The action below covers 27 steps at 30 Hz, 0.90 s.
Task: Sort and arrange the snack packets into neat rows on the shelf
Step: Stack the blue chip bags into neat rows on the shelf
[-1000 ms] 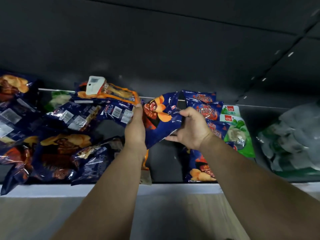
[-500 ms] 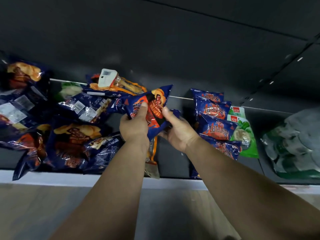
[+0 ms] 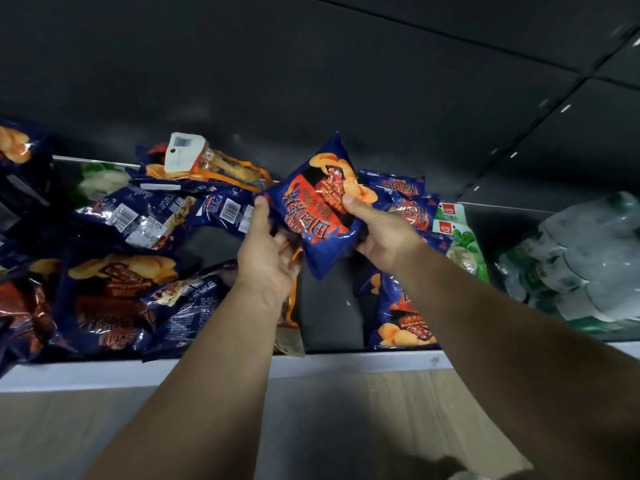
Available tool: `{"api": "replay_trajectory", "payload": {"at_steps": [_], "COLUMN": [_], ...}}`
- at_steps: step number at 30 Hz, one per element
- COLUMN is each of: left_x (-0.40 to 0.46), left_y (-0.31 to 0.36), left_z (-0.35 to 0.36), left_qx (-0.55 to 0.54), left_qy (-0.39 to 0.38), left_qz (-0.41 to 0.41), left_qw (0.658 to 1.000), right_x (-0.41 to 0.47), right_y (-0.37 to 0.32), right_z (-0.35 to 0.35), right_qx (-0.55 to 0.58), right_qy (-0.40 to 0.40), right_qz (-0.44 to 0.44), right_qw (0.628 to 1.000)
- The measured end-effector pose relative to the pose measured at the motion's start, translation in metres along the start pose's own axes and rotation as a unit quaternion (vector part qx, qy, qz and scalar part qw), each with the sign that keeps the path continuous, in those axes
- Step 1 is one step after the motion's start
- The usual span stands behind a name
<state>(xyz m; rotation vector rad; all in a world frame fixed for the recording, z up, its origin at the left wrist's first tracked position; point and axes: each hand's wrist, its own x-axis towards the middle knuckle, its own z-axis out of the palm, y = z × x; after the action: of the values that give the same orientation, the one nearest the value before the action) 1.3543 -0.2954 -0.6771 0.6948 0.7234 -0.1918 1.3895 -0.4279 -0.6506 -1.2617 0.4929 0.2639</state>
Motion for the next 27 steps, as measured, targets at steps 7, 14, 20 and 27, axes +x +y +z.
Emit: {"api": "replay_trajectory", "payload": {"at_steps": [7,14,20,27], "left_x": [-0.017,-0.018,-0.014,-0.013], "left_y": [-0.014,-0.027,-0.026,-0.032], "left_z": [0.016,0.007,-0.001,0.0], "left_qx": [0.061,-0.055,-0.069,-0.02], "left_qy": [-0.047,-0.005,0.011,0.013], "left_qz": [0.014,0.047,0.071,0.091], "left_qw": [0.997,0.997,0.995,0.996], "right_x": [-0.013,-0.018,-0.024,-0.014], "right_y": [0.009,0.041,0.052,0.057], "right_z": [0.007,0.028,0.044,0.051], "right_qx": [0.119,0.19,0.228,0.182], "right_qy": [0.012,0.035,0.038,0.011], "right_qz": [-0.003,0.032,0.075,0.101], "right_qw": [0.993,0.981,0.97,0.978]}}
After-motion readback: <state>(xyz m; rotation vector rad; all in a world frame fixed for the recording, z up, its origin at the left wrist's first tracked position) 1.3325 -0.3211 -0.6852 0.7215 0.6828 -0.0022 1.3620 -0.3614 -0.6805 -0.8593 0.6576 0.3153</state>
